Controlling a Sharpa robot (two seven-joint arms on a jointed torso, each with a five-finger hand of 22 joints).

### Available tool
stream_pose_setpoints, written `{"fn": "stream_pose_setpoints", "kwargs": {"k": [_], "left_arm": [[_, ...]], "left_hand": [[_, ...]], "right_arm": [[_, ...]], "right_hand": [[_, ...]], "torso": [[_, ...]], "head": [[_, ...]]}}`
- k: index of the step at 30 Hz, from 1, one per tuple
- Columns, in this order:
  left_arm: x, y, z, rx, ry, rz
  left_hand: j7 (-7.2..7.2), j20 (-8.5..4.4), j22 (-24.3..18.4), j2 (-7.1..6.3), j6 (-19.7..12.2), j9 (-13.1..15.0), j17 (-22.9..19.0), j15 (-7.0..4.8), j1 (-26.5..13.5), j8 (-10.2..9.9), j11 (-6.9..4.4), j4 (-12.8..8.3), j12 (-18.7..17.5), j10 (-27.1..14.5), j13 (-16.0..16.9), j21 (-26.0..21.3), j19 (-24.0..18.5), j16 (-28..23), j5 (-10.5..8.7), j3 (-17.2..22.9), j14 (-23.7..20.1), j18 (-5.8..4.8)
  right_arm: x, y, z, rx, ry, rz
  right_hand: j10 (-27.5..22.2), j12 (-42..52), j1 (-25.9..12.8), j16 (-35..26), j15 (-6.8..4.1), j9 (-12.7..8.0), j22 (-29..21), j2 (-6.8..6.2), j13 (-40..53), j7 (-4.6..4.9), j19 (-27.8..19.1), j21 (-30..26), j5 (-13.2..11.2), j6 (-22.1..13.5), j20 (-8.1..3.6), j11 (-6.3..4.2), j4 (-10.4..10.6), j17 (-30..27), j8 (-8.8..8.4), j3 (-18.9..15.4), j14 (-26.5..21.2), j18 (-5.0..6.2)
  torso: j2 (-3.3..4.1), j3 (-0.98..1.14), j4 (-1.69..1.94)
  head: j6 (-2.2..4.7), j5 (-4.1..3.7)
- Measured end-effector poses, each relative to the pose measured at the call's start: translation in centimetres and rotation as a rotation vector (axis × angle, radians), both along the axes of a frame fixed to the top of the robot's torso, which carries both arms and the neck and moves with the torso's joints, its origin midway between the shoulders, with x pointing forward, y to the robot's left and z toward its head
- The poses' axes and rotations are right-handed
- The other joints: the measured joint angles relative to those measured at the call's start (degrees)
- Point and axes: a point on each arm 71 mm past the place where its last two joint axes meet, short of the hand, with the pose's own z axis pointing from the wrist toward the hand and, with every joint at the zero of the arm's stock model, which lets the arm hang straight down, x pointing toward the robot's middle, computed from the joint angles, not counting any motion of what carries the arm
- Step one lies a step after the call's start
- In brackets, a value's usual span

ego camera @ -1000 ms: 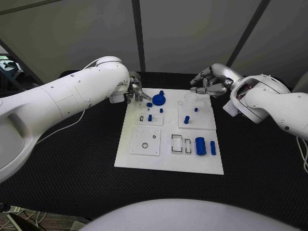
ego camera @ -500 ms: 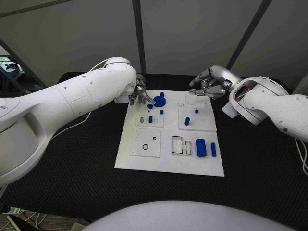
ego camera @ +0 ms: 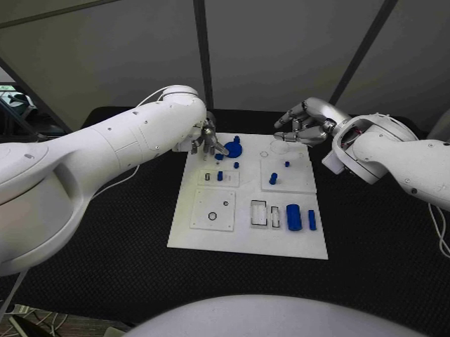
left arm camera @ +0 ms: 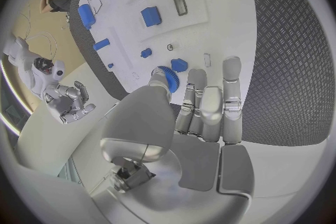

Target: Assemble the parts on the task board

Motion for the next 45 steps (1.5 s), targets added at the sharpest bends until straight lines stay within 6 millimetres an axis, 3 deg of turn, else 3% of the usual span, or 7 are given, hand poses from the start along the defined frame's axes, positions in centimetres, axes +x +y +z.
{"fn": "stream_pose_setpoints", "kwargs": {"k": [12, 24, 30, 45], "left_arm": [[0.1, -0.3, -0.1, 0.023, 0.002, -0.006], [0.2, -0.6, -0.2, 0.033, 0.0, -0.009], [0.1, -0.9, -0.3, 0.034, 0.0, -0.014], [0.0, -1.5, -0.7, 0.052, -0.016, -0.03]], "left_hand": [[0.0, -0.17, 1.3, 1.18, 0.0, 0.7, 2.8, -0.22, 1.5, 0.7, 0.0, -0.4, 1.7, 0.0, 1.4, 3.5, 1.1, 1.7, 0.0, -0.4, 1.4, 0.01], [-0.43, -0.42, 1.3, 1.41, 0.4, 1.4, 5.3, -0.43, 3.3, 1.3, -0.07, -0.8, 2.5, 0.1, 2.2, 7.1, 2.5, 2.9, 0.0, -0.5, 2.7, 0.02], [-0.76, -0.57, 1.3, 1.61, 0.8, 1.9, 7.1, -0.65, 5.9, 1.8, -0.44, -2.1, 2.8, 0.4, 2.6, 9.2, 3.3, 3.6, 0.0, 0.0, 3.9, 0.0], [-1.11, -0.75, 1.3, 2.02, 1.4, 2.6, 10.5, -0.93, 6.7, 2.9, -0.92, -2.7, 3.2, 0.9, 2.9, 13.1, 4.6, 4.9, 0.0, 0.2, 5.4, 0.02]], "right_arm": [[0.0, 0.2, 0.0, 0.001, 0.001, 0.004], [0.0, 0.3, 0.0, 0.001, 0.002, 0.006], [0.0, 0.3, 0.0, 0.002, 0.002, 0.007], [0.0, 0.4, 0.0, 0.002, 0.002, 0.009]], "right_hand": [[0.0, 0.0, 0.0, 0.0, 0.0, 0.0, 0.0, 0.0, 0.0, 0.0, 0.0, 0.0, 0.0, 0.0, 0.0, 0.0, 0.0, 0.0, 0.0, 0.0, 0.0, 0.0], [0.0, 0.0, 0.0, 0.0, 0.0, 0.0, 0.1, 0.0, 0.1, 0.0, 0.0, 0.0, 0.3, 0.0, 0.0, 0.0, 0.0, 0.1, 0.0, 0.0, 0.0, 0.0], [0.0, 0.0, 0.0, 0.0, 0.0, 0.0, 0.1, 0.0, 0.1, 0.0, 0.0, 0.0, 0.3, 0.0, 0.0, 0.0, 0.0, 0.1, 0.0, 0.0, 0.0, 0.01], [0.0, 0.0, 0.0, 0.0, 0.0, 0.0, 0.1, 0.0, 0.1, 0.0, 0.0, 0.0, 0.3, 0.0, 0.0, 0.0, 0.0, 0.1, 0.0, 0.0, 0.0, 0.0]], "torso": [[-0.05, -0.04, 0.07], [-0.05, -0.03, 0.09], [-0.05, -0.03, 0.11], [-0.04, -0.05, 0.12]], "head": [[-0.15, -0.12], [-0.21, -0.33], [-0.26, -0.4], [-0.62, -0.61]]}}
